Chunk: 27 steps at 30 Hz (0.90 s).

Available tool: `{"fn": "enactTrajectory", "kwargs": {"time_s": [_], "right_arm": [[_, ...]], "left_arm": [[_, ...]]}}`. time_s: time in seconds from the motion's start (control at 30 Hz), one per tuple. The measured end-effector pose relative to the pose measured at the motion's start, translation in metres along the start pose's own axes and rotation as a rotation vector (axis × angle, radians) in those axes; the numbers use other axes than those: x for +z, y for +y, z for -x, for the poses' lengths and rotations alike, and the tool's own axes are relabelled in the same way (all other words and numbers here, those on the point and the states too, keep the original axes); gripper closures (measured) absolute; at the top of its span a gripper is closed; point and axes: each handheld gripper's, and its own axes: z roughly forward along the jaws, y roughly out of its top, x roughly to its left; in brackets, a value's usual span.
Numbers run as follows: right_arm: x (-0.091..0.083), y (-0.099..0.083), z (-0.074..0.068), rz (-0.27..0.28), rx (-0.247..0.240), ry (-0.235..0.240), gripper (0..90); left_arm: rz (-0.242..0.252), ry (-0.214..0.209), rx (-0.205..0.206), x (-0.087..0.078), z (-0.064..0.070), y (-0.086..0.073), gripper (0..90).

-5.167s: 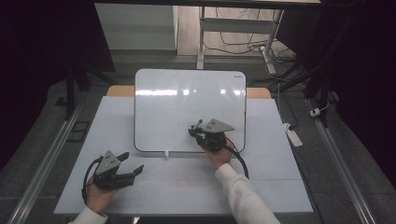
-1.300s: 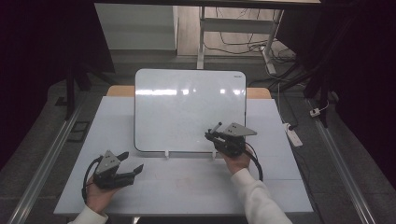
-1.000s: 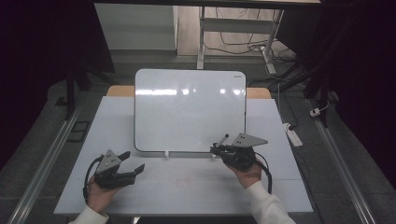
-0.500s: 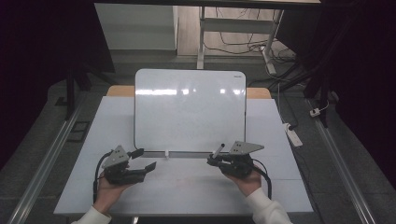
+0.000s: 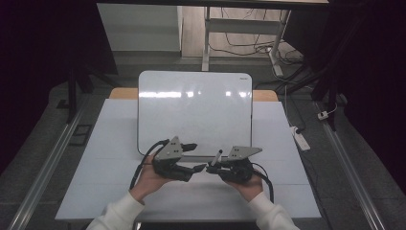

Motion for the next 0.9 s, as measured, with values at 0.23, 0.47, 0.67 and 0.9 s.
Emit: {"fn": "enactTrajectory", "kwargs": {"time_s": [0.23,0.47,0.67,0.9], "right_arm": [[0.005,0.001,-0.002,-0.023,-0.027,0.041,77.4],[0.009,0.002,-0.003,-0.063,-0.058,0.072,77.4],[0.009,0.003,-0.003,-0.096,-0.082,0.081,77.4],[-0.004,0.001,-0.014,0.007,-0.063,-0.132,53.9]], "left_arm": [[-0.001,-0.108,0.011,0.022,-0.004,0.006,43.2],[0.002,-0.165,-0.015,0.024,-0.011,0.003,67.2],[0.002,-0.166,-0.023,0.024,-0.012,0.001,80.7],[0.044,-0.056,-0.084,0.020,-0.014,0.000,81.1]]}}
